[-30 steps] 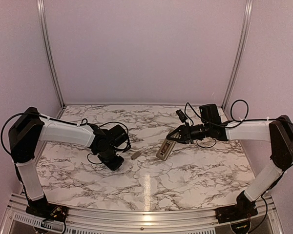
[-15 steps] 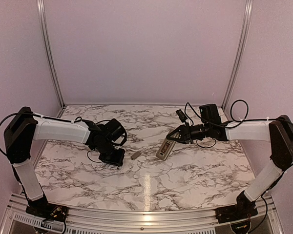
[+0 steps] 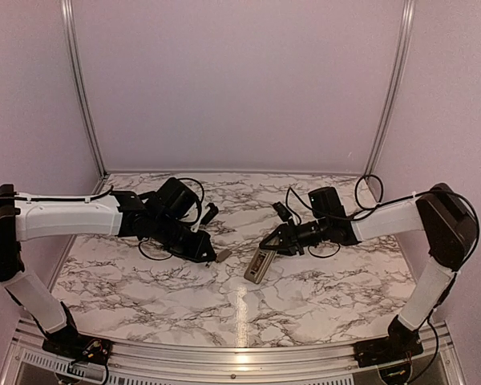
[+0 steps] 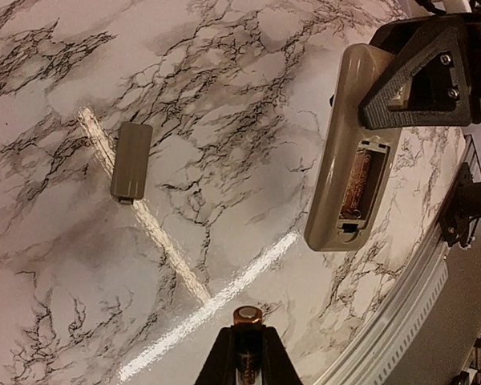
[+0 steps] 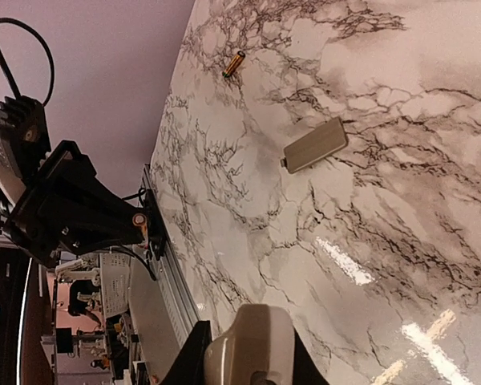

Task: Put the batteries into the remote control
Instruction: Pick up the battery from the center of the board, then place the battery in the battery compartment.

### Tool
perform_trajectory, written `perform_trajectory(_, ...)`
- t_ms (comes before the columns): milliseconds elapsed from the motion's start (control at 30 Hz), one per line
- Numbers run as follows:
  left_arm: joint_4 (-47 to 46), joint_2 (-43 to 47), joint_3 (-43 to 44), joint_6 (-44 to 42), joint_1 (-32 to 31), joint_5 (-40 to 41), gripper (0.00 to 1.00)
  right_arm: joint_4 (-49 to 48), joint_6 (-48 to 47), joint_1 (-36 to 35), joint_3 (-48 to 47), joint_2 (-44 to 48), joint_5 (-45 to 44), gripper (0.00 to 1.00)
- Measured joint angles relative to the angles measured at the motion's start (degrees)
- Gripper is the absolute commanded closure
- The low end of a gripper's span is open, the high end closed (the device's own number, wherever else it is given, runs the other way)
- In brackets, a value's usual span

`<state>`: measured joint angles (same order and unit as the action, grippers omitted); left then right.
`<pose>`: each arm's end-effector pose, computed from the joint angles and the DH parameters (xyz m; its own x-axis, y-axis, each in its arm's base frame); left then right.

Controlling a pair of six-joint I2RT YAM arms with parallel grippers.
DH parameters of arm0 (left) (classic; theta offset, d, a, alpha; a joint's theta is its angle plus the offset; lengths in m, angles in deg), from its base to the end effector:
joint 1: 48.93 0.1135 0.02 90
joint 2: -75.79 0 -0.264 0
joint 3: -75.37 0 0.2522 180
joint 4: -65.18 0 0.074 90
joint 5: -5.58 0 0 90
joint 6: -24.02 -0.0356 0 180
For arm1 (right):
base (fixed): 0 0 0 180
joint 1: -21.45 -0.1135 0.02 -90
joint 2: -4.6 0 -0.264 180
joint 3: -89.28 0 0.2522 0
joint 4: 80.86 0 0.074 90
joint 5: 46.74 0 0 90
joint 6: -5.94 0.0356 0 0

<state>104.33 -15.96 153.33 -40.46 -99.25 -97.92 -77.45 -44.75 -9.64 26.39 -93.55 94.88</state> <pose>0.2097 -0.2658 0.2306 -0.8209 0.3334 -0.4636 0.5369 0.7272 -0.4278 0.2754 0.1986 0.1692 -0.9492 -0.1130 -0.2938 -0.3146 0.3713 0.8736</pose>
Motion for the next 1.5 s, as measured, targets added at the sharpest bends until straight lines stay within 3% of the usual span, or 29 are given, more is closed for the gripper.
perform_trajectory(567,-0.44,-4.48,3.76,0.02,-7.04,-4.04,1.0,-14.8,14.84,-4.44,4.79,-4.63,0.85,1.0)
perform_trajectory(1500,4.46,-10.73,8.85,-0.44,-8.66,-1.09,0.99,-26.51,22.49,-7.98,4.74,-9.46,2.47,1.0)
